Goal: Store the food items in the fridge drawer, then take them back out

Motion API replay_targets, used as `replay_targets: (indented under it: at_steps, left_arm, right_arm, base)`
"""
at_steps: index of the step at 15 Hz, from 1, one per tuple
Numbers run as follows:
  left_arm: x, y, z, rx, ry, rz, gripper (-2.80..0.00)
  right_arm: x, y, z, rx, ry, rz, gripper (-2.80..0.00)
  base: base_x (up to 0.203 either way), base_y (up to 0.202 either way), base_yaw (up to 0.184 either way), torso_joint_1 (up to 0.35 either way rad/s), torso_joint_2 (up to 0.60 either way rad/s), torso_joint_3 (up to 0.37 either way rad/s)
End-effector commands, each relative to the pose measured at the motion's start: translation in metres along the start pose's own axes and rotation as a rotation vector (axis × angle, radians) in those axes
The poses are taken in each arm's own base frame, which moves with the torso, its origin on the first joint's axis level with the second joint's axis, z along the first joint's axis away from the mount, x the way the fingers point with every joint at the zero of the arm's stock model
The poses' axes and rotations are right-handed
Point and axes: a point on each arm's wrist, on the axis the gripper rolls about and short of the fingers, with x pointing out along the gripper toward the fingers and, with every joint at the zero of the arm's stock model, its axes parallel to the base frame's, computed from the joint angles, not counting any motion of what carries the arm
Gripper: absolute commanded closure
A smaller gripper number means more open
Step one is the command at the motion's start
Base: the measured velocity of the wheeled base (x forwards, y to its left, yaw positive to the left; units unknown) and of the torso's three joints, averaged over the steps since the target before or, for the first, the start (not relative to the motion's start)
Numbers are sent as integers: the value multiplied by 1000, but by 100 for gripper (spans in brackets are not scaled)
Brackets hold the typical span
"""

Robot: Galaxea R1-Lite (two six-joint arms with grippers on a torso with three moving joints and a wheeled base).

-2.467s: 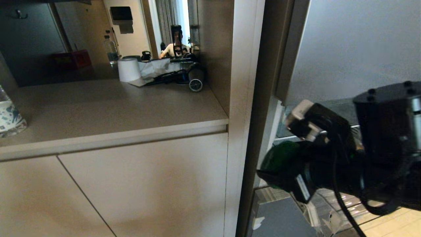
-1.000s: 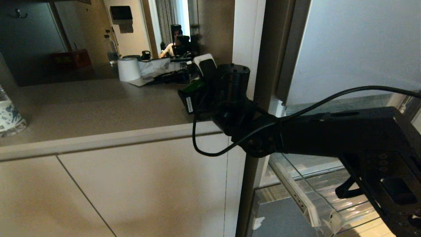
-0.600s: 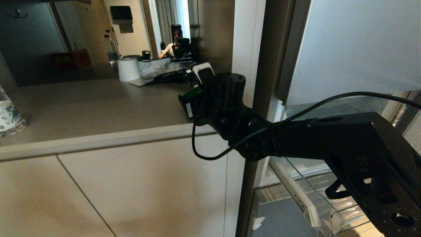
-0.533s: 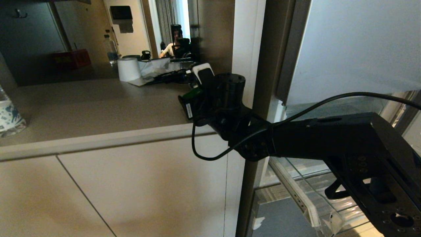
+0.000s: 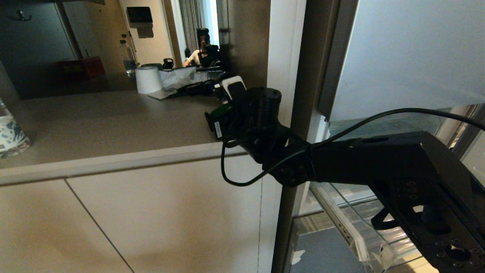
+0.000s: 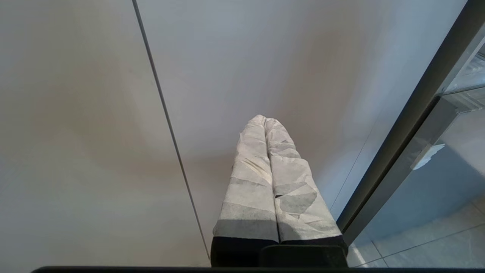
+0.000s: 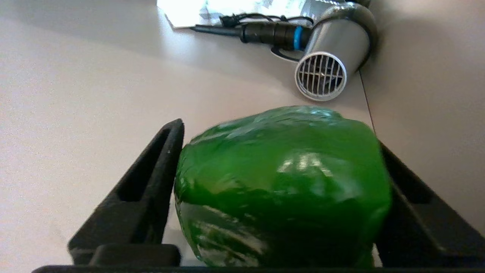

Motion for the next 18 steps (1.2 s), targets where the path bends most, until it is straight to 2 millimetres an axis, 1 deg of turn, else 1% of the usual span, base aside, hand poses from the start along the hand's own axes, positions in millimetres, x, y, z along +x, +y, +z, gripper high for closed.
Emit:
replay_targets:
  at_steps: [1, 5, 12, 14, 17, 18]
  left_arm:
    - [0, 0, 0, 0, 0, 0, 0]
    - [0, 0, 0, 0, 0, 0, 0]
    - [0, 0, 0, 0, 1, 0, 0]
    - [0, 0, 0, 0, 0, 0, 0]
    - [0, 0, 0, 0, 0, 0, 0]
    - [0, 0, 0, 0, 0, 0, 0]
  right_arm:
    - [0, 0, 0, 0, -1, -3, -280]
    - [-1, 1, 1, 1, -6, -2, -280]
    - [-4, 0, 15, 16, -65, -9, -280]
    - [-6, 0, 21, 20, -78, -7, -280]
    - [-13, 1, 39, 32, -112, -3, -280]
    - [-17, 6, 44, 38, -120, 7, -280]
  base:
    - [0, 0, 0, 0, 0, 0]
    - [0, 0, 0, 0, 0, 0]
    - [0, 0, 0, 0, 0, 0]
    - [0, 0, 0, 0, 0, 0]
    - [0, 0, 0, 0, 0, 0]
    - [0, 0, 0, 0, 0, 0]
